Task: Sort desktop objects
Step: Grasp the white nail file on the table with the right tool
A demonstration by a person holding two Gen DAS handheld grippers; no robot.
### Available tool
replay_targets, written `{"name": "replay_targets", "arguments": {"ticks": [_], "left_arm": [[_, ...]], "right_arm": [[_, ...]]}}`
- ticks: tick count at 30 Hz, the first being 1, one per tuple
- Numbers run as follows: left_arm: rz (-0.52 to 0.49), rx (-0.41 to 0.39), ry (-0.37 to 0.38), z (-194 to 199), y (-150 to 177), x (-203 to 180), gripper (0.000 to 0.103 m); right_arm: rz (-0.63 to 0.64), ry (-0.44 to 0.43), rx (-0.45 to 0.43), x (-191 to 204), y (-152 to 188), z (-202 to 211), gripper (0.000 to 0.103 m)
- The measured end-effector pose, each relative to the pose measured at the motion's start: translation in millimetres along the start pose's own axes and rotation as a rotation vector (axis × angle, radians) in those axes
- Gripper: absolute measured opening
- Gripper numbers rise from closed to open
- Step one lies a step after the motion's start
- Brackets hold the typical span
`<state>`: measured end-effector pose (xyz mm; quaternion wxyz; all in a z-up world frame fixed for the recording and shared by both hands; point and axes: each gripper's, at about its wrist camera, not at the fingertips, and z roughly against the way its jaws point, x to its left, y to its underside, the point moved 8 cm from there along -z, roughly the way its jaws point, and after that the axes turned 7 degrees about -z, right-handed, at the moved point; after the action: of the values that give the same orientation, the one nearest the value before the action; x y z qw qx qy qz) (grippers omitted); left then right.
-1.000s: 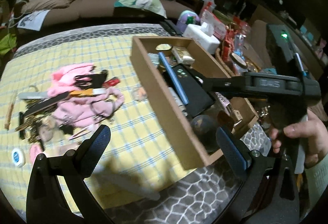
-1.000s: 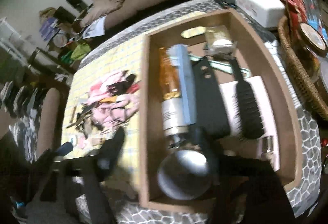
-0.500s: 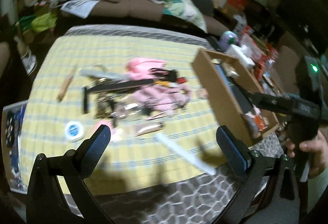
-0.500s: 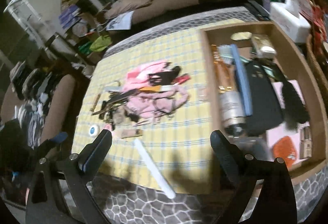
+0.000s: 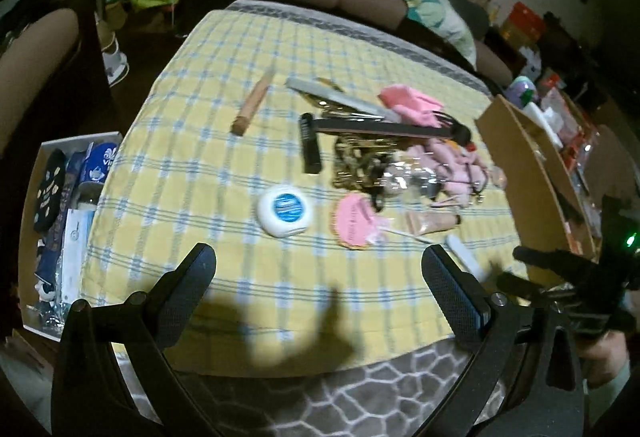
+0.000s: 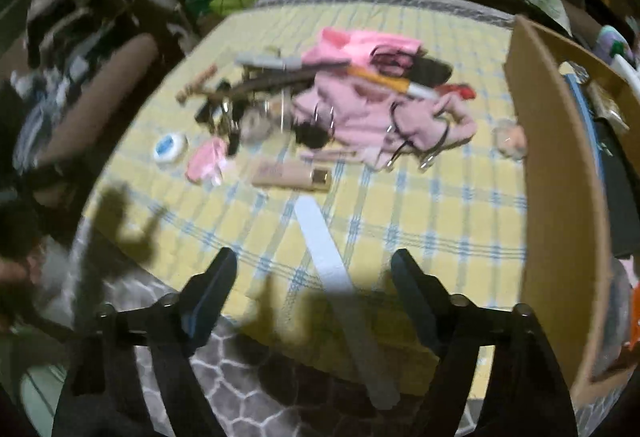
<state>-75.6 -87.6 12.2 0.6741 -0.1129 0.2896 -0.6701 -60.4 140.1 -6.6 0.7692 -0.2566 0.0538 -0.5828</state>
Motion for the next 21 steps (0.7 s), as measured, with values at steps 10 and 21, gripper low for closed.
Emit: {"name": "replay_targets", "arguments": {"ticks": [10, 21], "left_arm": [[-0.034, 0.001, -0.025, -22, -14, 11, 0.103], [-0.335, -0.065, 0.009, -37, -80, -56, 0.103]], "right_arm": [[0.141, 0.082, 0.053, 4, 16, -43, 0.046], [0.025, -0.058, 0.025, 1, 1, -20, 0.02]]}}
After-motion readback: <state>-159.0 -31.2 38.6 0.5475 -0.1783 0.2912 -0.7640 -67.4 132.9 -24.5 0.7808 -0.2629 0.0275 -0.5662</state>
